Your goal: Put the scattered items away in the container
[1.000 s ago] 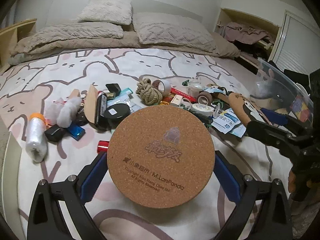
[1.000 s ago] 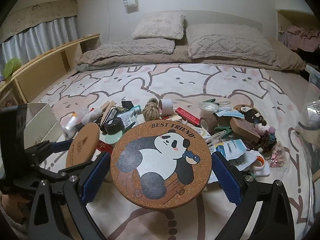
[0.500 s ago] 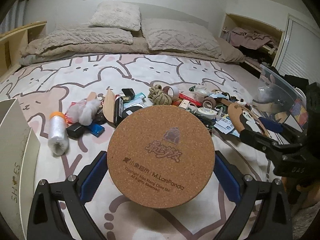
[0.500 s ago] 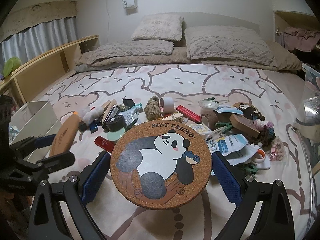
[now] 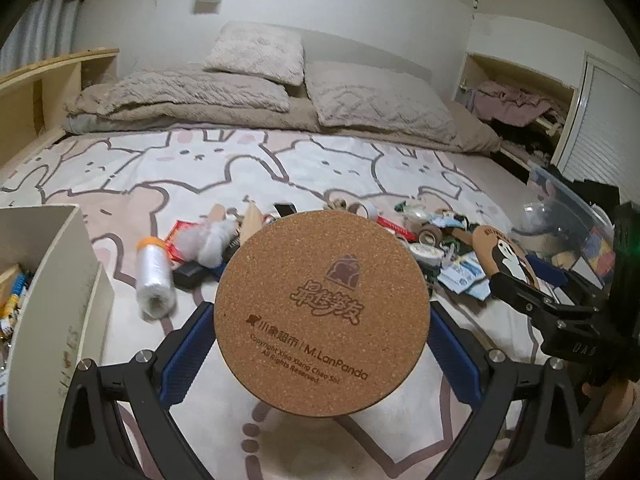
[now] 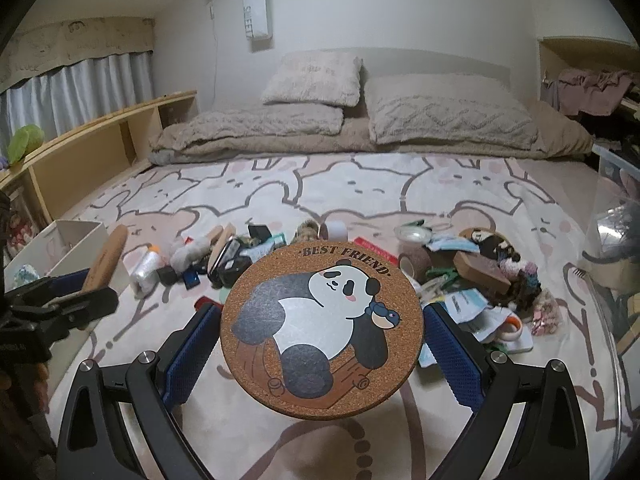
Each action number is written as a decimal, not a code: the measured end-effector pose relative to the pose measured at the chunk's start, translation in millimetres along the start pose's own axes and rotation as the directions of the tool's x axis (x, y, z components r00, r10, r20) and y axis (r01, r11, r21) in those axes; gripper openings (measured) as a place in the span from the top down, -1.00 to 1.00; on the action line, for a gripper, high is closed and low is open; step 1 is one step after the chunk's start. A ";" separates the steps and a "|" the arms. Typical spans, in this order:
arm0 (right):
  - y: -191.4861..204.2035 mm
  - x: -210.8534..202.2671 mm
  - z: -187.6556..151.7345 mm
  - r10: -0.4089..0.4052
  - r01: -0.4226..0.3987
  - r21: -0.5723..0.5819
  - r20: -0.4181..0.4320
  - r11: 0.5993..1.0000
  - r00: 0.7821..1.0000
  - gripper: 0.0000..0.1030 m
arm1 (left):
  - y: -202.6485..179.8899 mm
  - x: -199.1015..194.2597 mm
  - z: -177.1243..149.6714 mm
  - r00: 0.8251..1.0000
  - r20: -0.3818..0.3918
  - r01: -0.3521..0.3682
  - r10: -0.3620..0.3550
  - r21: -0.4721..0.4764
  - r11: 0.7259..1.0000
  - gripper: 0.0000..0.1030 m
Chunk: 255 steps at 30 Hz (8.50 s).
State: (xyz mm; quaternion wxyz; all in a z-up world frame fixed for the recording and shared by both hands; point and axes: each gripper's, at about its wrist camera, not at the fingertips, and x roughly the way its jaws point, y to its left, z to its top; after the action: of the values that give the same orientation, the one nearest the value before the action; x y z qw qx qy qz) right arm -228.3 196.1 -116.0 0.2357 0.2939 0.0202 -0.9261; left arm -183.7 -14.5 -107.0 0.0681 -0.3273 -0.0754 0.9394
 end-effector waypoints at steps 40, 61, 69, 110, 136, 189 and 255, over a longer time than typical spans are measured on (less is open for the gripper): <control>162.4 -30.8 75.8 0.291 -0.255 -0.166 0.246 0.953 0.925 -0.94 | 96.6 -163.4 29.9 0.866 0.350 -0.323 0.358 -0.156 0.933 -0.97; 268.8 -10.6 69.8 0.429 -0.372 -0.308 0.143 0.876 0.892 -0.94 | 165.8 -196.4 10.6 0.813 0.312 -0.406 0.492 -0.301 0.863 -0.97; 303.1 6.1 58.5 0.464 -0.416 -0.345 0.065 0.841 0.883 -0.94 | 193.0 -205.0 -0.3 0.797 0.279 -0.426 0.536 -0.370 0.826 -0.97; 393.4 74.7 5.2 0.449 -0.578 -0.411 -0.371 0.705 0.813 -0.94 | 249.6 -194.9 -23.3 0.772 0.153 -0.489 0.617 -0.477 0.730 -0.97; 352.5 39.2 10.5 0.487 -0.576 -0.382 -0.310 0.723 0.817 -1.00 | 242.7 -163.2 -16.8 0.841 0.097 -0.462 0.532 -0.382 0.800 -0.96; 276.0 -2.6 7.1 0.479 -0.515 -0.282 -0.190 0.809 0.857 -1.00 | 193.0 -133.0 -4.8 0.872 0.025 -0.480 0.489 -0.157 0.863 -1.00; 219.6 -160.6 -7.9 0.454 -0.428 -0.269 0.039 0.863 0.890 -1.00 | 71.4 -295.2 -74.9 0.851 0.139 -0.501 0.506 -0.070 0.862 -1.00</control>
State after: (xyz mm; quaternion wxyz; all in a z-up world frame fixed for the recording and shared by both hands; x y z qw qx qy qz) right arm -10.6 70.7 -11.4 0.4774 0.2112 0.0586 -0.8509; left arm 86.7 -129.5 0.2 -0.1912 -0.2640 -0.0066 0.9453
